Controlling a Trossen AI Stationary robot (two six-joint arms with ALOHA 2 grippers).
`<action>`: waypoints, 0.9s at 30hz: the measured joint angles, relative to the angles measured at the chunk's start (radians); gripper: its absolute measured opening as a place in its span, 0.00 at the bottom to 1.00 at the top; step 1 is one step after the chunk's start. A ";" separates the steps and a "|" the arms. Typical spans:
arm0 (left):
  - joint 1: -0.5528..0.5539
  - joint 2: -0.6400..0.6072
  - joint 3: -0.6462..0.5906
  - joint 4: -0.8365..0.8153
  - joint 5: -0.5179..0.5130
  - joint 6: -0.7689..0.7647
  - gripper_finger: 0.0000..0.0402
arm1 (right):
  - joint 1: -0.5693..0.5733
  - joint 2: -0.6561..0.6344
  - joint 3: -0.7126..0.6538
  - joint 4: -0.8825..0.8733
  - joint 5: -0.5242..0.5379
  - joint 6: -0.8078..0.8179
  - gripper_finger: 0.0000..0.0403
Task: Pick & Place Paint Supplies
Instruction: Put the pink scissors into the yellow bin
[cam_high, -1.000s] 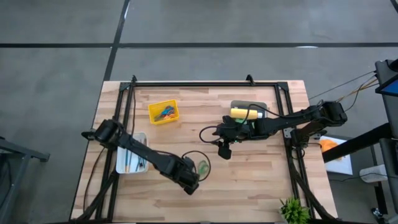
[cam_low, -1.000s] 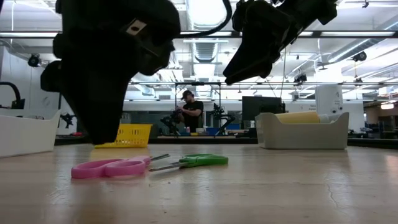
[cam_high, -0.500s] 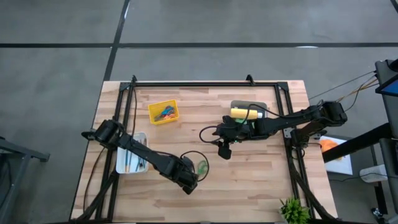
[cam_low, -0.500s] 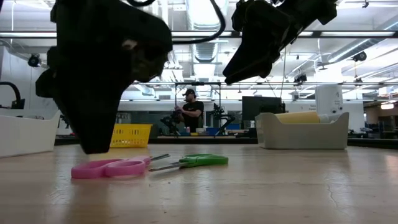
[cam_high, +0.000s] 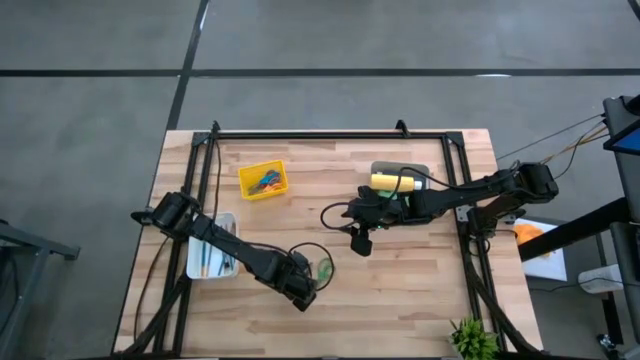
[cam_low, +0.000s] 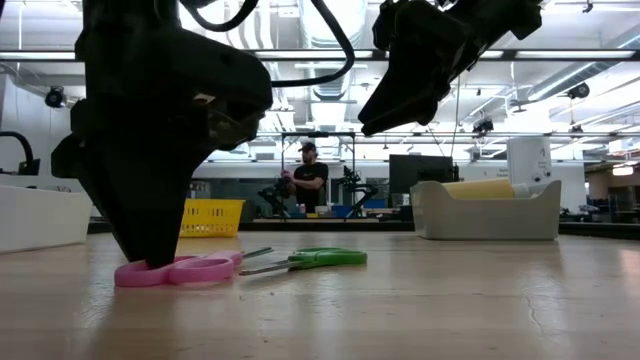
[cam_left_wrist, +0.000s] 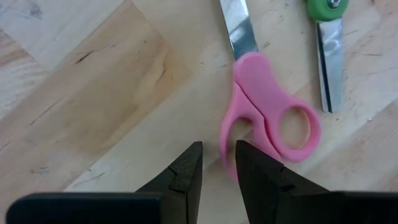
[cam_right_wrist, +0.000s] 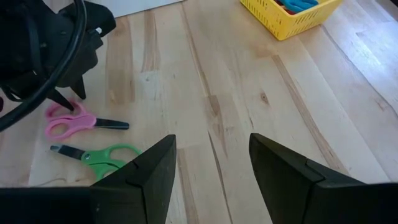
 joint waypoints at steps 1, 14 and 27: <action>0.000 0.000 0.000 -0.001 0.000 0.000 0.25 | 0.000 0.000 0.000 0.000 0.000 0.000 0.50; 0.000 0.000 -0.001 -0.015 -0.002 0.000 0.09 | 0.000 0.000 0.000 0.000 0.000 0.000 0.50; 0.002 0.000 0.000 -0.009 -0.005 -0.026 0.02 | 0.000 0.000 0.000 0.000 0.000 0.000 0.50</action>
